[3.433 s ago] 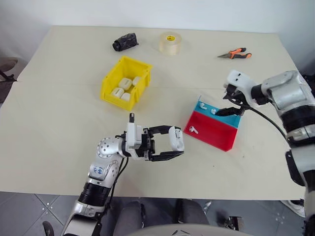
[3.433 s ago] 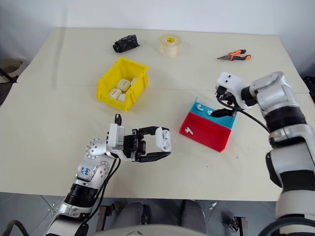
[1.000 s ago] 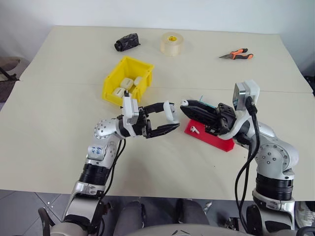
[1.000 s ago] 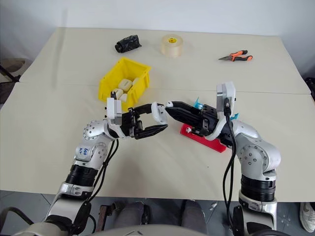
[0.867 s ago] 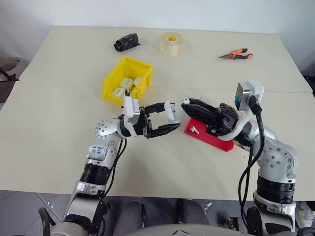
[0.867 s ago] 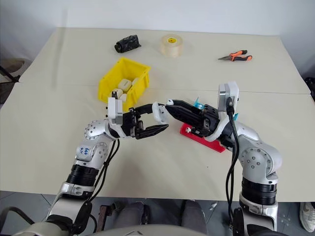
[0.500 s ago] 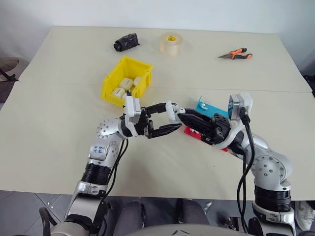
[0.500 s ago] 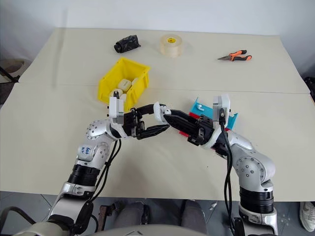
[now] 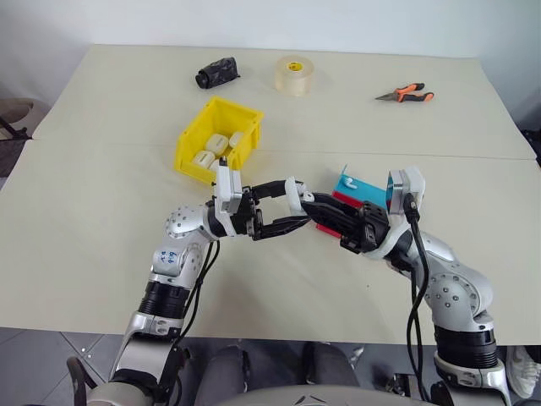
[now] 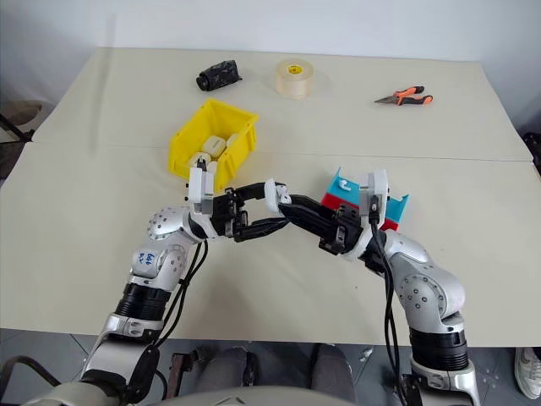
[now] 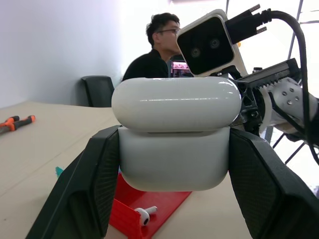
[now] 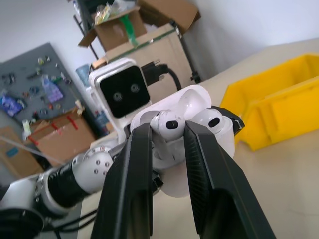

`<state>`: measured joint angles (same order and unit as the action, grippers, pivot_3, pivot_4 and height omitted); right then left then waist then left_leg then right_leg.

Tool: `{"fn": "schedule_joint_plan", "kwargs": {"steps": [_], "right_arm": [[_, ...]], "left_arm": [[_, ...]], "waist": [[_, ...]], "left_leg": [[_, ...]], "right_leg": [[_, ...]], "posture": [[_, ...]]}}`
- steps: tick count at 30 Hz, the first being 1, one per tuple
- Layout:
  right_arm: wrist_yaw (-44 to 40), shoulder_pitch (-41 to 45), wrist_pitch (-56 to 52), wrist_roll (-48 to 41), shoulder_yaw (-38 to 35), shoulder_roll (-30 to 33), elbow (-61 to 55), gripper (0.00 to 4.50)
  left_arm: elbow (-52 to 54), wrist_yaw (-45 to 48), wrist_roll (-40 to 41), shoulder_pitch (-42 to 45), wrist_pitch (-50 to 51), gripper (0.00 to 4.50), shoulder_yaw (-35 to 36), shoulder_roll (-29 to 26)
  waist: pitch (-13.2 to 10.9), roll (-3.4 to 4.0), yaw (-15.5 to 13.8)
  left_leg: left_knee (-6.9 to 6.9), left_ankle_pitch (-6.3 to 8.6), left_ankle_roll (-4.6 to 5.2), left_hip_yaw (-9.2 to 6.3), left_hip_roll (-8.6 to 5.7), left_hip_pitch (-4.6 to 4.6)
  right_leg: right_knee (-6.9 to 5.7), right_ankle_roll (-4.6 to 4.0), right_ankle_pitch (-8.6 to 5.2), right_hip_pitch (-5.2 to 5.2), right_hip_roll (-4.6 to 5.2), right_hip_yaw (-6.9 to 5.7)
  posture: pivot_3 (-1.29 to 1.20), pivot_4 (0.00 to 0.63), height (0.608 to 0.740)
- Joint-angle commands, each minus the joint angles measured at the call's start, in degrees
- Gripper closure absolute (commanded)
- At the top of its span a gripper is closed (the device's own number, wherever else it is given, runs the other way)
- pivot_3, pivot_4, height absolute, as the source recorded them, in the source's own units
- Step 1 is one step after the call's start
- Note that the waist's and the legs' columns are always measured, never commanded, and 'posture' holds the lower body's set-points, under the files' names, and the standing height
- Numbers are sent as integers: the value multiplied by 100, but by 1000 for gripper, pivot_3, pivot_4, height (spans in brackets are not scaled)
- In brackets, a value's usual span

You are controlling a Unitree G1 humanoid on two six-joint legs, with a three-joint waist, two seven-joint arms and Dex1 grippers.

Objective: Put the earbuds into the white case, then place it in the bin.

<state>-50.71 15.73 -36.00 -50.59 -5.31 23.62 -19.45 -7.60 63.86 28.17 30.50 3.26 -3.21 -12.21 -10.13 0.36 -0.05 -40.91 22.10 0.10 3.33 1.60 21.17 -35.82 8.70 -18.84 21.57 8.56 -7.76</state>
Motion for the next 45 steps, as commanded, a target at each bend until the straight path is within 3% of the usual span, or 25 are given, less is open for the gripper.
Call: {"fn": "schedule_joint_plan", "kwargs": {"steps": [1, 6, 8, 11, 15, 20, 26, 31, 39, 45], "right_arm": [[-112, -13, 3, -5, 56, 73, -17, 2355], [-95, 50, 110, 52, -286, 360, 28, 745], [-186, 5, 137, 72, -470, 584, 119, 745], [-520, -160, 201, 351, -511, 1144, 166, 1358], [-675, -9, 287, 674, -260, 1530, -46, 2739], [-316, 789, -30, 778, 454, 1276, -437, 4419], [150, 1363, -608, 963, 1117, 996, -466, 4471], [146, 1304, -655, 1230, 1315, 1047, -273, 4471], [-513, 376, 281, 1500, 426, 1677, 352, 4471], [-609, -73, 1029, 1033, -414, 1193, 433, 4313]], "left_arm": [[409, 81, 337, 98, -15, 1556, 76, 90], [413, 55, 221, 39, -5, 1556, 93, 1], [410, -7, 30, -20, -91, 1556, 98, -134], [428, -200, -523, -90, -221, 1556, 0, -541], [426, -332, -1554, -1, -390, 1556, -432, -1198], [537, -480, -1867, 270, -13, 1556, -811, -1230], [608, -529, -2090, 363, 161, 1556, -1114, -1179], [799, -650, -1962, 299, 293, 1556, -1036, -1072], [1404, -555, -1216, -295, 391, 1556, -428, -1245], [1778, -1162, -829, -883, 675, 1556, 312, -1308]], "waist": [[0, 0, 9], [0, 0, -3], [0, 0, -9], [0, 0, -5], [0, 0, 1], [0, -1, 3], [0, -1, -34], [0, -1, -26], [-3, -5, -39], [-3, -5, 1]], "left_leg": [[0, 0, 0, 1, 1, 0], [-1, 0, 0, 2, 0, 1], [-1, 0, 0, 2, 0, 1], [0, 0, 0, 3, 1, 0], [5, 0, 0, 9, 2, -1], [2, 0, 0, 8, 4, 1], [0, 0, 0, 1, 0, 4], [0, 0, 0, 0, 1, 5], [1, 0, 1, 2, 3, 5], [3, 0, 0, 7, 8, -1]], "right_leg": [[1, 0, 0, 0, 0, 1], [1, 0, 0, 0, 0, 1], [1, 0, 0, 0, 0, 2], [3, 0, 0, 0, 0, 2], [9, 0, 0, 0, -1, 2], [10, 0, 0, 1, -1, 2], [5, 0, 0, 1, 0, -1], [5, 0, 0, 1, 0, -2], [7, 0, 0, 1, 0, -1], [7, 0, 0, 1, 0, 2]], "posture": [[0, 150, 740], [0, 150, 740], [0, 150, 740], [0, 150, 740], [0, 150, 740], [0, 150, 740], [0, 150, 740], [0, 150, 740], [0, 150, 740], [0, 150, 740]]}}
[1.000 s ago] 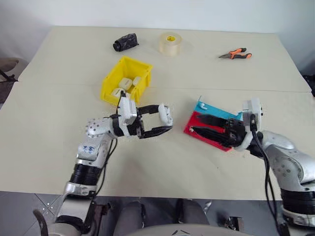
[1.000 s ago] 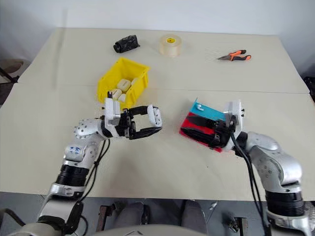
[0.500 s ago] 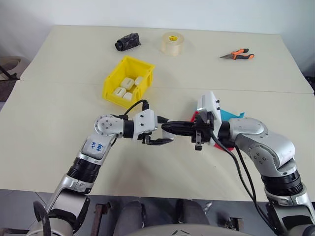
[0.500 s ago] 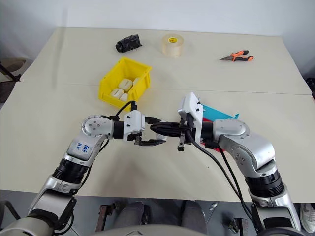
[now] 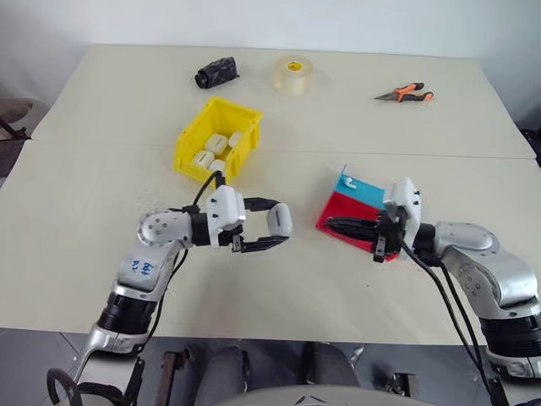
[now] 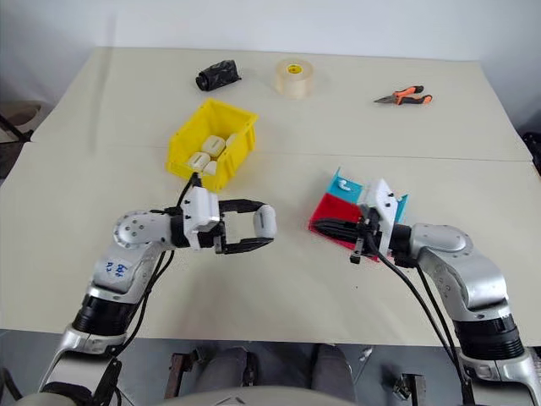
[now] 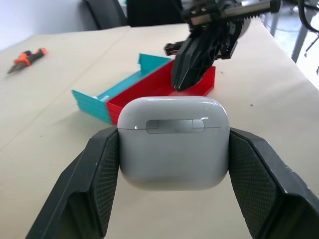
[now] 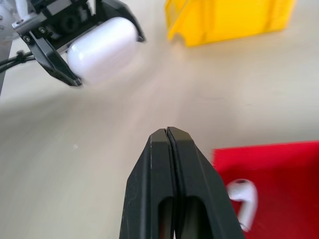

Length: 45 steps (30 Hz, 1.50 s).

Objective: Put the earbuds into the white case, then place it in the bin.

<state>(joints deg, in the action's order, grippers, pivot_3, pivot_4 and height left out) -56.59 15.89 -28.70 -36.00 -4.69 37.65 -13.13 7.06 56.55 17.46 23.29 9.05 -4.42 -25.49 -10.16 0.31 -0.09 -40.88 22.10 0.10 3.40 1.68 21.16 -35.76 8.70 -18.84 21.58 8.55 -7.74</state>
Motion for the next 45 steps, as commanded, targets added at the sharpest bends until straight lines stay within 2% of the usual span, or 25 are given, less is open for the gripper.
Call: {"fn": "schedule_joint_plan", "kwargs": {"steps": [1, 3, 7, 10, 13, 17, 22, 24, 27, 28, 31, 34, 36, 38, 41, 45], "right_arm": [[40, -207, 431, -471, -622, -323, -288, 4099], [166, -383, 789, -367, -818, -513, -394, 3581], [327, -677, 1421, -11, -1007, -650, -411, 2233], [754, -663, 1660, 1, -1265, -834, -369, 1173], [703, -879, 1795, 177, -1153, -797, -430, 65], [774, -793, 1837, 233, -1068, -801, -460, 65], [873, -705, 1812, 228, -1012, -814, -508, 65], [893, -735, 1827, 236, -984, -820, -537, 0], [915, -831, 1847, 229, -972, -820, -592, 0], [899, -871, 1857, 231, -982, -808, -588, 0], [816, -926, 1848, 216, -1009, -731, -564, 0], [716, -898, 1822, 177, -1042, -639, -495, 0], [554, -839, 1823, 180, -1001, -535, -367, 0], [349, -758, 1824, 200, -942, -434, -194, 0], [134, -588, 1880, 255, -894, -353, 133, 0], [-63, -397, 1951, 331, -884, -315, 463, 0]], "left_arm": [[353, -799, 269, -252, 240, 1556, 703, 70], [380, -1430, 339, -300, 440, 1556, 1155, 186], [161, -2268, 274, 23, 590, 1556, 1634, 307], [-334, -2587, -20, 483, 468, 1556, 1663, 216], [-1604, -2615, -366, 1360, 199, 1556, 1440, 125], [-3347, -2648, -831, 2406, -198, 1556, 1145, 121], [-4431, -2416, -1007, 2868, -523, 1556, 890, 247], [-4454, -2377, -995, 2858, -470, 935, 868, 250], [-4051, -2040, -854, 2623, -301, 77, 876, 104], [-3692, -1873, -886, 2408, -374, 18, 837, -68], [-2754, -1378, -811, 1826, -556, 18, 812, -462], [-1944, -1083, -542, 1269, 13, 18, 928, -766], [-1190, -278, -51, 503, -571, 18, 1085, -991], [-705, -22, 180, -116, -839, 18, 1276, -1126], [-625, -145, 125, -547, -898, 18, 1451, -1234], [-719, -453, -101, -561, -1263, 18, 1459, -1129]], "waist": [[0, 0, 6], [0, 0, 3], [-2, -3, -83], [-2, -4, -143], [-1, -5, -164], [-1, -6, -130], [-1, -6, -63], [-3, -10, -41], [-4, -11, -8], [-4, -11, 4], [-4, -11, 39], [-4, -11, 34], [-4, -10, 38], [-4, -10, 42], [-4, -10, -14], [-4, -10, -93]], "left_leg": [[1, 0, 0, 0, 0, 0], [0, 0, 0, -4, 1, 0], [-3, 0, 0, -6, -3, 1], [-7, 0, 0, -5, -6, 2], [-6, 0, 0, -4, -9, 1], [-4, 0, 0, 8, -11, 1], [15, 0, 0, 16, -9, -8], [17, 0, 0, 17, -9, -6], [17, 0, 0, 16, -9, -3], [17, 0, 0, 15, -8, -3], [19, 0, 0, 14, -7, -6], [20, 0, 0, 15, -4, -6], [17, 0, -1, 14, -3, -6], [18, 0, 0, 19, -1, -10], [13, 0, 0, 12, -1, -7], [-4, 0, 0, 14, -1, -7]], "right_leg": [[1, 0, 0, 0, 0, 0], [-1, 0, 0, 0, 0, 1], [-1, 1, 0, -3, 3, 2], [0, 5, 3, -4, 3, 3], [-1, 6, 3, -5, 2, 0], [1, 6, 3, -3, 0, -2], [1, 6, 3, 4, -1, -2], [1, 6, 3, 6, -1, -2], [1, 6, 3, 9, -1, -2], [-1, 6, 3, 9, 0, -2], [-2, 6, 3, 9, -1, -1], [-1, 6, 3, 10, -1, 0], [-2, 6, 3, 10, -1, 1], [-2, 6, 3, 10, 0, 9], [0, 6, 3, 6, 0, 6], [-1, 6, 3, 0, 0, 9]], "posture": [[0, 150, 740], [0, 150, 740], [0, 150, 740], [0, 150, 740], [0, 150, 740], [0, 150, 740], [0, 150, 740], [0, 150, 740], [0, 150, 740], [0, 150, 740], [0, 150, 740], [0, 150, 740], [0, 150, 740], [0, 150, 740], [0, 150, 740], [0, 150, 740]]}}
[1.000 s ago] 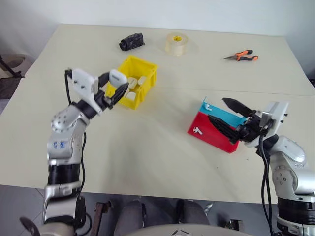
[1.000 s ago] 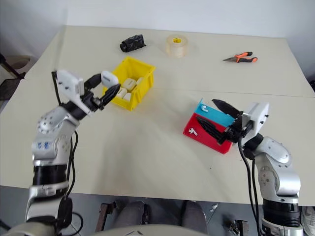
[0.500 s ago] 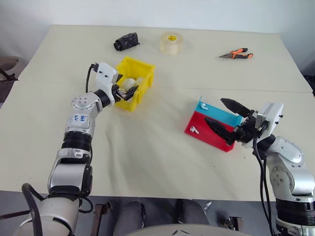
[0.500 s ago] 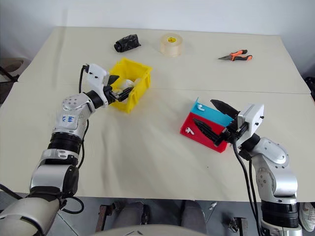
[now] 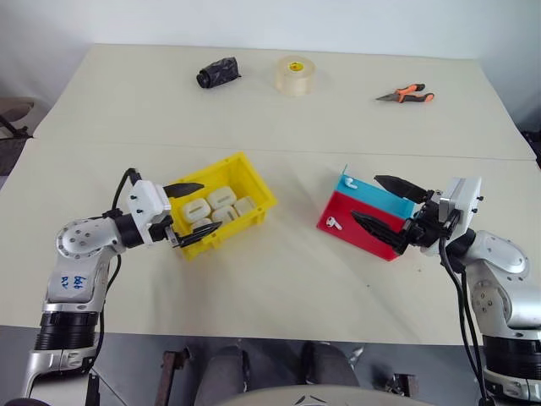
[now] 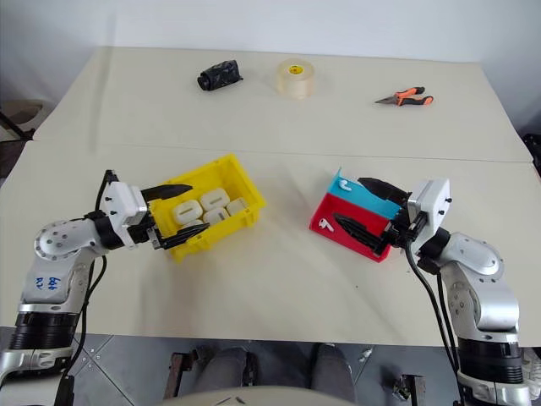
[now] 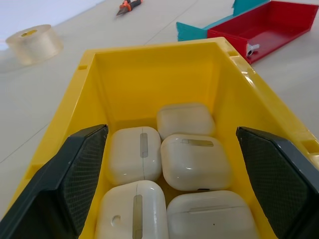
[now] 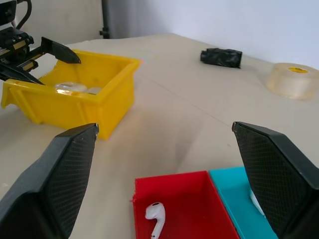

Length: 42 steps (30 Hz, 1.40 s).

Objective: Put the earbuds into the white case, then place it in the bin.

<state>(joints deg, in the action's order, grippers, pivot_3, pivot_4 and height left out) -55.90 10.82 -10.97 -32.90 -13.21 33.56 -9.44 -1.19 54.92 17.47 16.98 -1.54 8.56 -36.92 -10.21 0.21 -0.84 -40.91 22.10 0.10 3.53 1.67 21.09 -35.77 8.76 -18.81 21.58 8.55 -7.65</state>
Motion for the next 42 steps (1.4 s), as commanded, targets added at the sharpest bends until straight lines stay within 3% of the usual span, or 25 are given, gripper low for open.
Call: {"fn": "schedule_joint_plan", "kwargs": {"steps": [1, 4, 9, 16, 21, 25, 28, 29, 35, 42], "right_arm": [[-151, 140, 189, 32, -37, 88, 135, 0], [-160, 215, 189, 63, 10, 67, 170, 0], [-194, 195, 209, 129, 88, 61, 165, 0], [-108, 73, 168, 101, 68, 42, 16, 0], [-41, -24, 154, 64, 48, 28, -101, 0], [-49, -55, 135, 17, 8, 60, -150, 0], [-148, -82, 109, -28, -19, 138, -177, 0], [-209, -104, 79, -52, -28, 189, -191, 0], [-804, -360, 166, -49, 7, 644, -210, 0], [-1052, -370, 484, 42, -81, 749, 92, 0]], "left_arm": [[113, -427, -161, 91, -107, 18, 132, 30], [214, -677, 269, 254, 662, 18, 132, 259], [-75, -1089, 65, 517, 1287, 18, -147, 609], [-617, -1825, -175, 1130, 1034, 2017, -90, 1151], [-240, -1313, 320, 1051, 804, 2017, 42, 1157], [296, -814, 704, 814, 882, 1159, 178, 862], [562, -467, 934, 588, 1033, 129, 329, 463], [586, -324, 918, 461, 977, 35, 375, 288], [778, 390, 893, -581, 740, 35, 657, -544], [1391, 33, 890, -1406, 908, 35, 979, -567]], "waist": [[0, 0, -30], [0, 0, -47], [0, 0, -47], [0, 0, -43], [0, 0, -35], [0, 0, -1], [0, 0, 21], [0, 0, 30], [0, 0, 25], [0, 0, -49]], "left_leg": [[0, 0, 0, 1, 0, 0], [2, 0, 1, 2, -2, 0], [1, 0, 1, 1, -2, 2], [-1, 0, 0, 2, -2, 0], [0, 0, 0, 2, -2, 1], [2, 0, 0, 1, 0, 0], [3, 0, 0, 0, 1, -1], [3, 0, 0, 0, 1, 0], [6, 0, 0, 0, 1, -1], [5, 1, 0, 2, 3, -1]], "right_leg": [[0, 0, 0, 0, 0, 1], [0, 0, 0, 1, 0, 0], [-2, 0, 0, 1, 0, -2], [-5, 0, 0, 0, -1, -4], [-5, 0, 0, 2, -1, -4], [-5, 0, 0, 3, 0, -4], [-5, 0, 0, 3, 0, -3], [-4, 0, 0, 3, -1, -3], [-1, 0, 0, 2, 0, -2], [5, 0, 0, 0, 0, 1]], "posture": [[0, 150, 740], [0, 150, 740], [0, 150, 740], [0, 150, 740], [0, 150, 740], [0, 150, 740], [0, 150, 740], [0, 150, 740], [0, 150, 740], [0, 150, 740]]}}
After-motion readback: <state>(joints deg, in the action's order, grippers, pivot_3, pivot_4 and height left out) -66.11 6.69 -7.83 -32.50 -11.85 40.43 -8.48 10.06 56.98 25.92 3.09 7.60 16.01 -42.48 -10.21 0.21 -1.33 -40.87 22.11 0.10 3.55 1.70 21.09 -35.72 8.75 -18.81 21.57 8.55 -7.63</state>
